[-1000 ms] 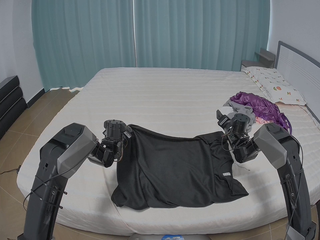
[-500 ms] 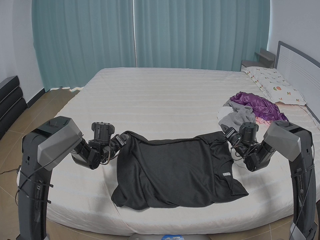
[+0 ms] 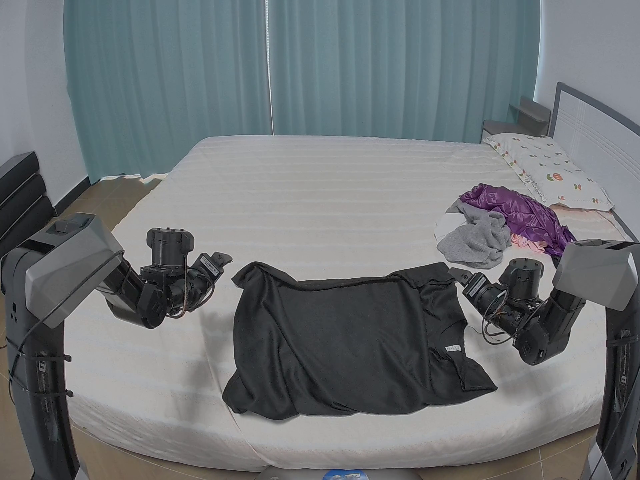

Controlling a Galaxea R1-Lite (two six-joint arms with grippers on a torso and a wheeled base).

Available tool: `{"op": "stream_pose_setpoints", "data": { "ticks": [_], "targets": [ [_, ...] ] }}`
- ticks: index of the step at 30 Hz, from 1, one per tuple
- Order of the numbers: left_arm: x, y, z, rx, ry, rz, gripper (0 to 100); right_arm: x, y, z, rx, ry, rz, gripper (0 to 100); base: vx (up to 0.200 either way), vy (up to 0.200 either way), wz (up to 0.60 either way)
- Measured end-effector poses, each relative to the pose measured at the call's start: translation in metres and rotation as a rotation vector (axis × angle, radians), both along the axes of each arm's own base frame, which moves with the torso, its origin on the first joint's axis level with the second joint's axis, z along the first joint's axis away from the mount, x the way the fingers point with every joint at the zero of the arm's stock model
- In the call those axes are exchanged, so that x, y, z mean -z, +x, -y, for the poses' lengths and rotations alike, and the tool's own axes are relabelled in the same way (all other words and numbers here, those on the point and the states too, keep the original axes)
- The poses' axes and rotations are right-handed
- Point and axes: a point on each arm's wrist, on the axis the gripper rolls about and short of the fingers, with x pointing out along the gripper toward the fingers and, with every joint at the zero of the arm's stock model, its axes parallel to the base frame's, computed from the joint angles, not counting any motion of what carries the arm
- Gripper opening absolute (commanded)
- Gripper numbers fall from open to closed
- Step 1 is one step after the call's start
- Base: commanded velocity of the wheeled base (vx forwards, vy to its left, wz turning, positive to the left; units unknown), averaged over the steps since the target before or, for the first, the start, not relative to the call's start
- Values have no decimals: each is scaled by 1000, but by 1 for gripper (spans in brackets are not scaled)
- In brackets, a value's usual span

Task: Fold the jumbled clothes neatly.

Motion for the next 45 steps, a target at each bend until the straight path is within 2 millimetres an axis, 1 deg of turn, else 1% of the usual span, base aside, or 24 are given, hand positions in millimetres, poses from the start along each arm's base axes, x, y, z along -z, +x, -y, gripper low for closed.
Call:
{"op": "stream_pose_setpoints", "data": {
  "ticks": [4, 7, 12, 19, 23, 27, 32, 35, 38, 45],
  "targets": [
    [0, -13, -2, 20, -12, -32, 100, -2, -12, 0, -9, 2, 3, 100, 0, 0, 0],
    [1, -26, -4, 43, -23, -65, 100, -3, -19, 0, -16, 4, 6, 100, 0, 0, 0],
    [-4, -50, -5, 61, -33, -100, 100, -2, -32, 1, -40, 9, -11, 100, 0, 0, 0],
    [-5, -87, -2, 68, -55, -154, 100, -1, -58, 0, -77, 9, -78, 100, 0, 0, 0],
    [-4, -105, 1, 48, -111, -173, 100, 0, -71, 0, -88, 7, -100, 100, 0, 0, 0],
    [-3, -120, 3, 51, -128, -175, 100, 3, -84, 2, -100, 8, -130, 100, 0, 0, 0],
    [3, -134, 3, 59, -127, -202, 100, 5, -96, 1, -157, 32, -159, 100, 0, 0, 0],
    [5, -139, 4, 64, -127, -212, 100, 7, -99, 0, -159, 67, -182, 100, 0, 0, 0],
    [6, -141, 4, 64, -127, -222, 100, 8, -102, -1, -163, 89, -196, 100, 0, 0, 0],
    [7, -143, 4, 54, -141, -231, 100, 9, -103, -1, -172, 95, -204, 100, -171, 0, 0]
  ]
}}
